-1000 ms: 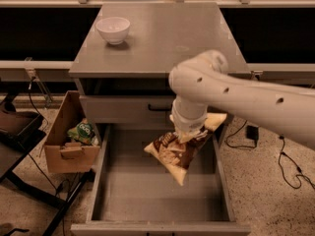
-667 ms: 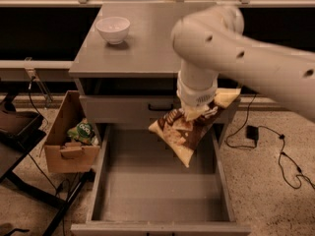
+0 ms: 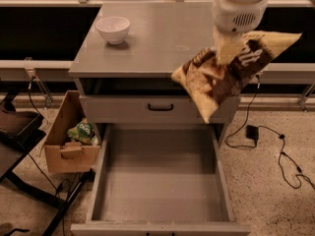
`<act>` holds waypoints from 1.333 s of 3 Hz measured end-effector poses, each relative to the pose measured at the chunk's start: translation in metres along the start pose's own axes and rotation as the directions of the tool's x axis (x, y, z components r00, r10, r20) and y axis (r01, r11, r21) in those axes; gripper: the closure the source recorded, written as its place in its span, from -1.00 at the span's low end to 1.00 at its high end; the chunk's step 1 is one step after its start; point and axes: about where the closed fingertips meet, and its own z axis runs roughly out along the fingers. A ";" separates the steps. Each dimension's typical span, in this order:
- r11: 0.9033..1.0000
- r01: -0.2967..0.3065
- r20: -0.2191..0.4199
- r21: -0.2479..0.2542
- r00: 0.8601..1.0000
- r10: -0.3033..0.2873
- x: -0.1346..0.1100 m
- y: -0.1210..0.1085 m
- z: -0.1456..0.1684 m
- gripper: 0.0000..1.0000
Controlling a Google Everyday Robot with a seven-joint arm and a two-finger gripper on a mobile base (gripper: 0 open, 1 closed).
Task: Pick brown chip bag from middle drawer and place on counter
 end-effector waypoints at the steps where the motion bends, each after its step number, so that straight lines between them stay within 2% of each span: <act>1: 0.988 -0.124 0.001 0.087 0.992 0.125 0.031 -0.027 -0.034 1.00; 2: 0.984 -0.129 0.020 0.123 0.992 0.127 0.030 -0.036 -0.041 1.00; 3: 0.976 -0.147 0.014 0.162 0.989 0.147 0.032 -0.060 -0.036 1.00; 4: 0.956 -0.188 0.015 0.225 0.982 0.190 0.043 -0.092 -0.047 1.00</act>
Offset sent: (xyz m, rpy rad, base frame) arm 0.0140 -0.0229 0.0362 0.0269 -0.0804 -0.0959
